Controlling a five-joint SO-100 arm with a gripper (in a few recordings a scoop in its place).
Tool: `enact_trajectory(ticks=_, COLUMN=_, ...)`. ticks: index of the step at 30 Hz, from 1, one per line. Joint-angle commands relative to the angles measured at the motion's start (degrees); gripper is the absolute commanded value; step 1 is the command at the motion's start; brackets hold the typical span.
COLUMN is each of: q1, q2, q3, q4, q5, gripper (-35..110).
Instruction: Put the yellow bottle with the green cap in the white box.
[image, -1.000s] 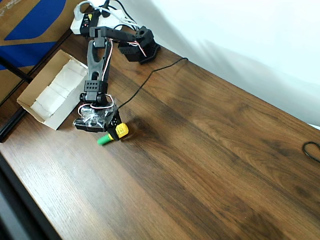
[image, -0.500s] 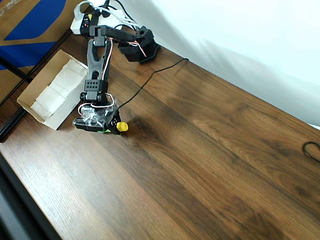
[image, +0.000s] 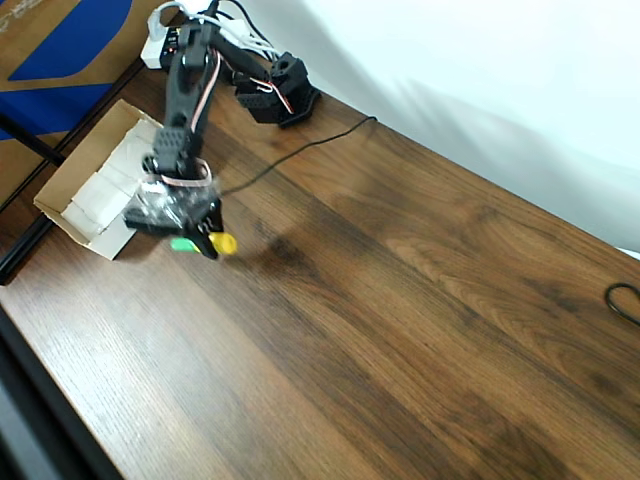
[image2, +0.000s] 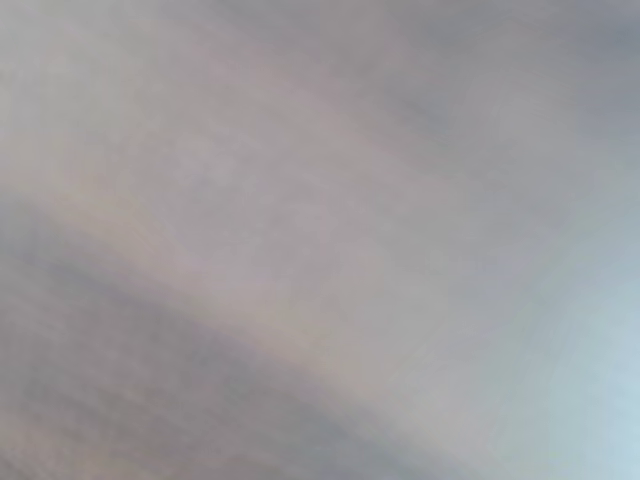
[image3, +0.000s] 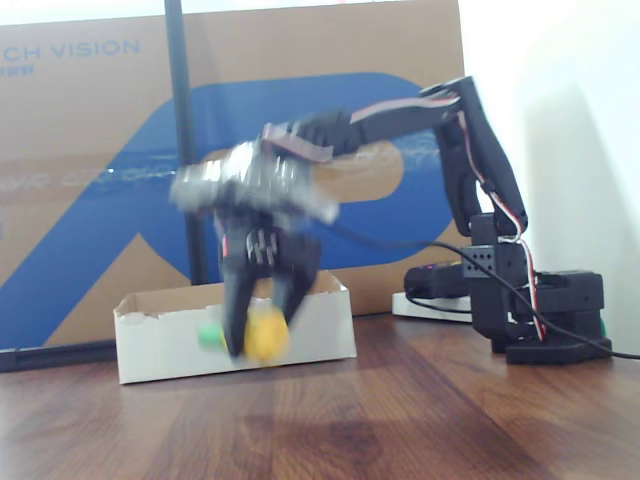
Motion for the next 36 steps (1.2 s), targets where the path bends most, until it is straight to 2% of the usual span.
enact_trajectory(ticks=1, q1=1.8, q2=12.3, q3=1.9, q4=0.1, q5=0.1, gripper=0)
enact_trajectory(ticks=17, q1=14.7, q2=36.2, q3=16.5, q4=-0.8, q5=1.5, gripper=0)
enact_trajectory(ticks=27, q1=24.9, q2=43.4, q3=23.2, q4=-2.3, q5=1.7, gripper=0)
enact_trajectory(ticks=36, q1=34.5, q2=43.2, q3=26.9, q4=-8.9, q5=5.3, gripper=0)
